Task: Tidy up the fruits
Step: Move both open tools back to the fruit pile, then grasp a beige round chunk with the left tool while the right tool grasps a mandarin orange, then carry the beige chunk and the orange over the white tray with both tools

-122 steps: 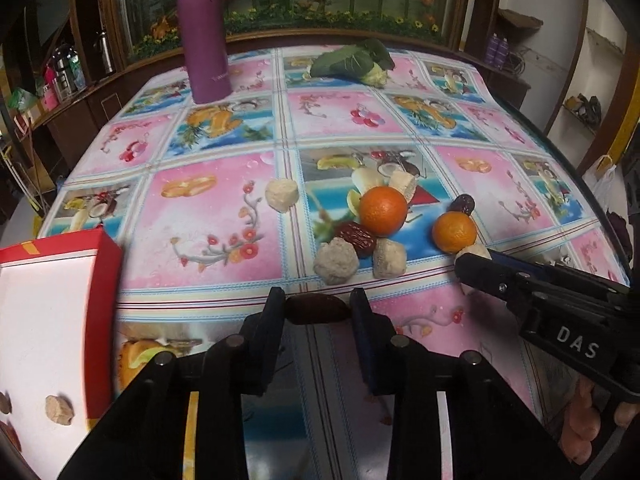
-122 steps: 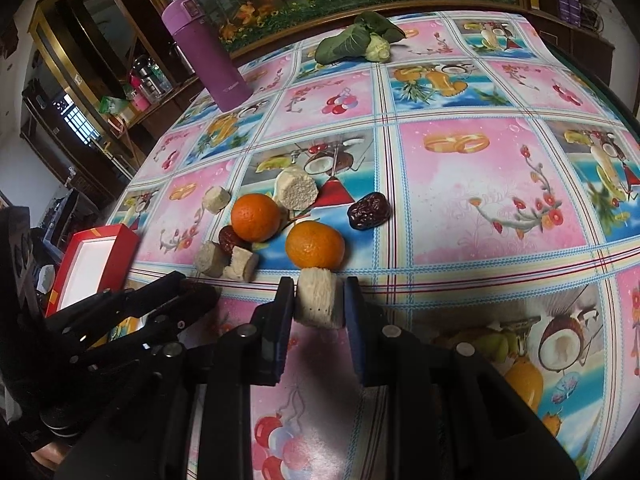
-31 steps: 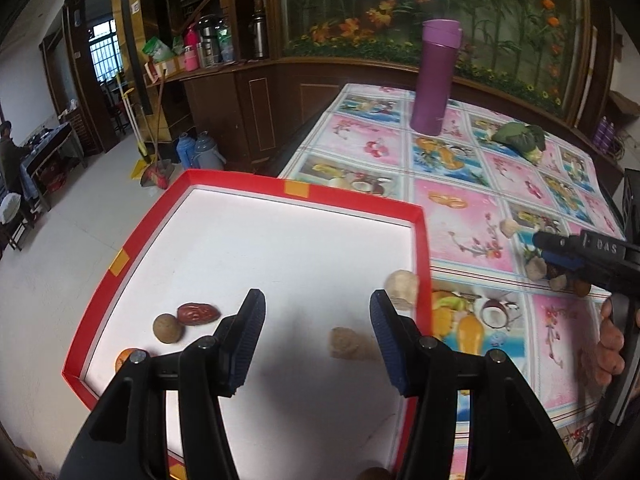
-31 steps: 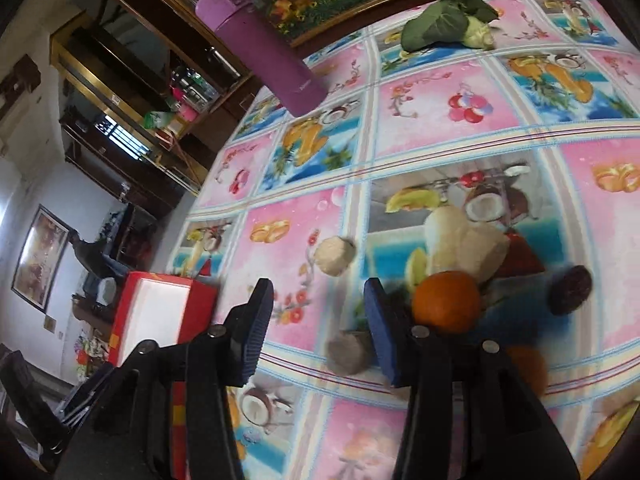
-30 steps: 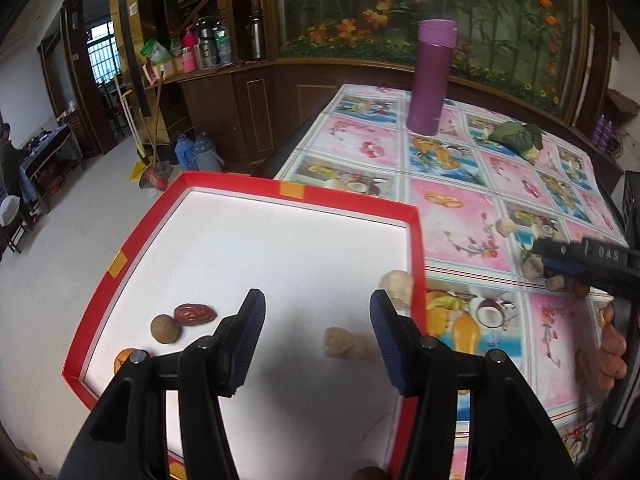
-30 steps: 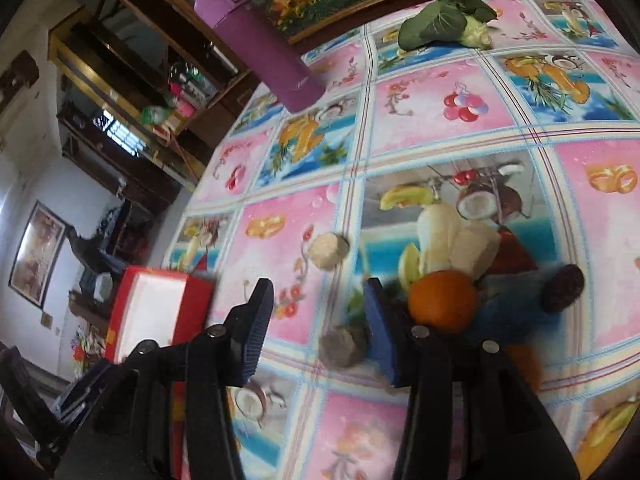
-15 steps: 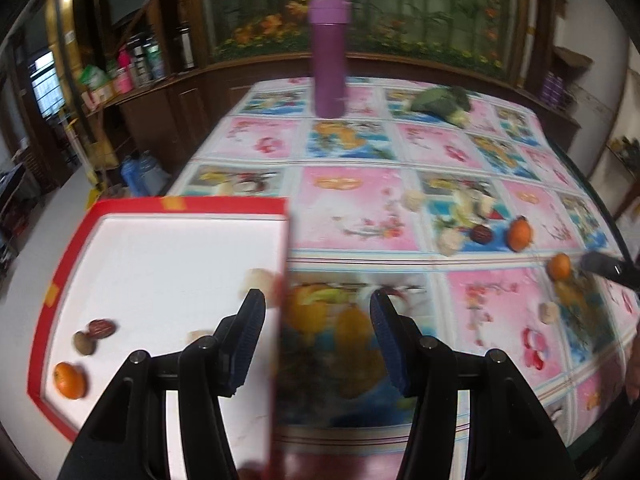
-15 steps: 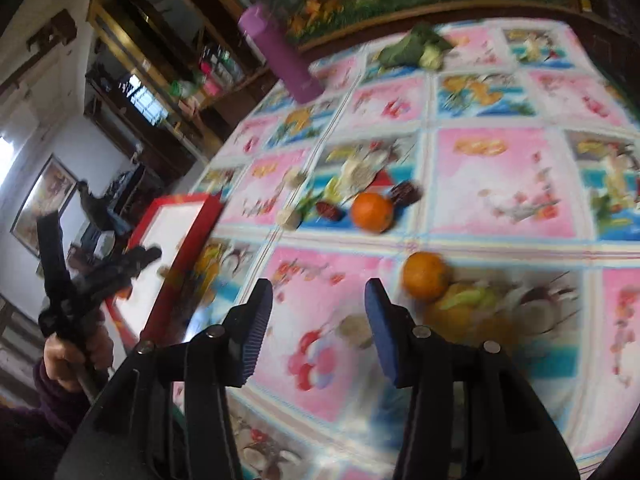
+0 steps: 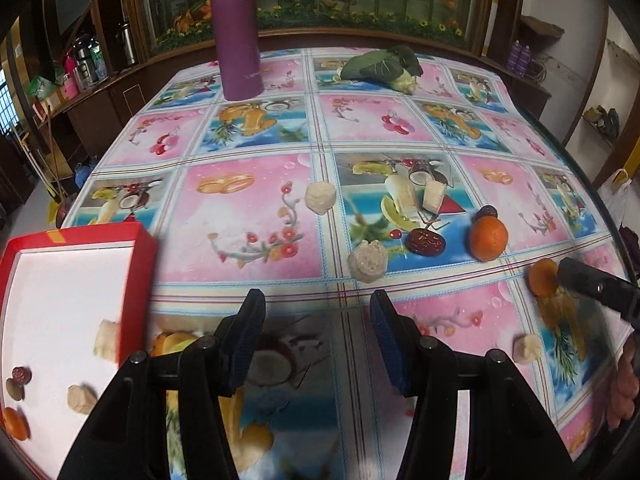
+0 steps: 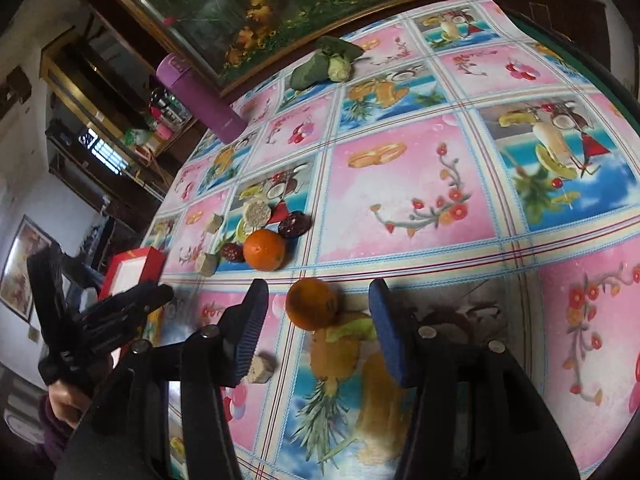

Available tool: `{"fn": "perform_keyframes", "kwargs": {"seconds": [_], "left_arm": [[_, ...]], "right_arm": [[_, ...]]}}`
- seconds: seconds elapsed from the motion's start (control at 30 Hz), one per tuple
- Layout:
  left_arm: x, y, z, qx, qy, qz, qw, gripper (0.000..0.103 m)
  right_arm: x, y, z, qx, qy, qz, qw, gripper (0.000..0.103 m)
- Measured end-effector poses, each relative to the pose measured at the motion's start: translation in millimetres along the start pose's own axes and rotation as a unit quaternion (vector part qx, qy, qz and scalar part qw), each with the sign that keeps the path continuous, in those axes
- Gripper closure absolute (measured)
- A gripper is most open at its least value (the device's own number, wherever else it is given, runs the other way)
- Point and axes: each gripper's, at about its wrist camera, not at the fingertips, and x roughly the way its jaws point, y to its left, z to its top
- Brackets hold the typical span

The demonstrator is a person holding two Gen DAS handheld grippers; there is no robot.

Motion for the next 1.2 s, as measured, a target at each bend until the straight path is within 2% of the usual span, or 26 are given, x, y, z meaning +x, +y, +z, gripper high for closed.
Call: {"fn": "perform_keyframes", "kwargs": {"seconds": [0.2,0.47,0.57,0.7,0.8,0.93,1.03,1.2], "left_arm": [[15,-8,9,0.004,0.003,-0.005,1.0000,0.049],[30,-20,17,0.014,0.011,-0.017,0.9997,0.049],[31,-22,18,0.016,0.005,-0.025,0.9996,0.053],[31,-22,18,0.021,-0.003,-0.032,0.9993,0.071],[31,-20,19,0.022,-0.005,-0.037,0.9991,0.078],[27,-17,18,0.014,-0.004,-0.043,0.9990,0.078],[16,-18,14,0.018,-0.014,-0.032,0.9992,0.078],[-19,-9,4,0.008,-0.042,-0.027,0.9987,0.078]], "right_arm": [[15,23,-9,-0.068,0.009,-0.050,0.996,0.052],[26,27,-13,-0.095,0.014,-0.083,0.992,0.071],[27,29,-13,-0.098,0.013,-0.085,0.991,0.071],[28,30,-13,-0.101,0.010,-0.088,0.991,0.071],[28,30,-13,-0.101,0.010,-0.088,0.991,0.071],[28,30,-14,-0.102,0.009,-0.088,0.991,0.071],[28,30,-13,-0.102,0.008,-0.088,0.991,0.072],[27,28,-12,-0.093,0.005,-0.084,0.992,0.073]]}}
